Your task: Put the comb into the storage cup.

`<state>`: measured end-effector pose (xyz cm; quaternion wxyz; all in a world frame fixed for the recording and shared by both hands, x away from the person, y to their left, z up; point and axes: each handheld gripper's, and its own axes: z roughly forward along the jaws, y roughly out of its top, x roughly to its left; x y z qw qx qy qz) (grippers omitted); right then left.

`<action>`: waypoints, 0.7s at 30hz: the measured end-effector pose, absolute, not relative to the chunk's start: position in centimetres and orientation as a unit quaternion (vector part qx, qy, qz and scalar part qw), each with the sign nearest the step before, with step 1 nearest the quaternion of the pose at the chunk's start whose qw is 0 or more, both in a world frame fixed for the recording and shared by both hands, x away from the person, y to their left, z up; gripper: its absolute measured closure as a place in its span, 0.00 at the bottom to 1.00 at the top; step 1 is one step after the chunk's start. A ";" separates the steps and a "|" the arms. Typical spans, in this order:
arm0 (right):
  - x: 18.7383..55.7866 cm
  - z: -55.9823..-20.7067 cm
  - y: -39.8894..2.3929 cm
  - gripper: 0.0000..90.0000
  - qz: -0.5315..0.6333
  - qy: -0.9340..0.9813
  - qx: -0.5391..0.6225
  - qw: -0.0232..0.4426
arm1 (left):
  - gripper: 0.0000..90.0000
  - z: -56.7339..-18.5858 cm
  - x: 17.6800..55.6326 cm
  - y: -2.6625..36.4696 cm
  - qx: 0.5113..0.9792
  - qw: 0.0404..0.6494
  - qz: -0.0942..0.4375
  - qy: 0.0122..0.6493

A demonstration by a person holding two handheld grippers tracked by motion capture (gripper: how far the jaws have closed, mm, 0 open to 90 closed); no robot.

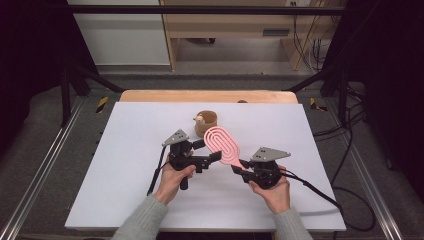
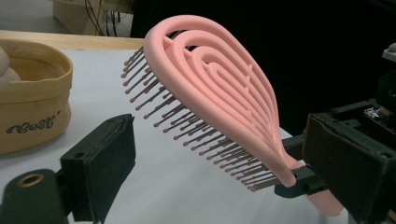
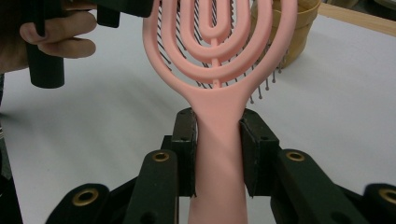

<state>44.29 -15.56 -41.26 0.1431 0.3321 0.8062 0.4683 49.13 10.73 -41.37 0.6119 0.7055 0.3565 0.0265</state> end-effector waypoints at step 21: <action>44.2 -41.2 -15.4 0.78 0.476 0.805 0.324 0.143 | 0.40 -41.6 49.2 9.7 0.686 0.626 0.011 0.371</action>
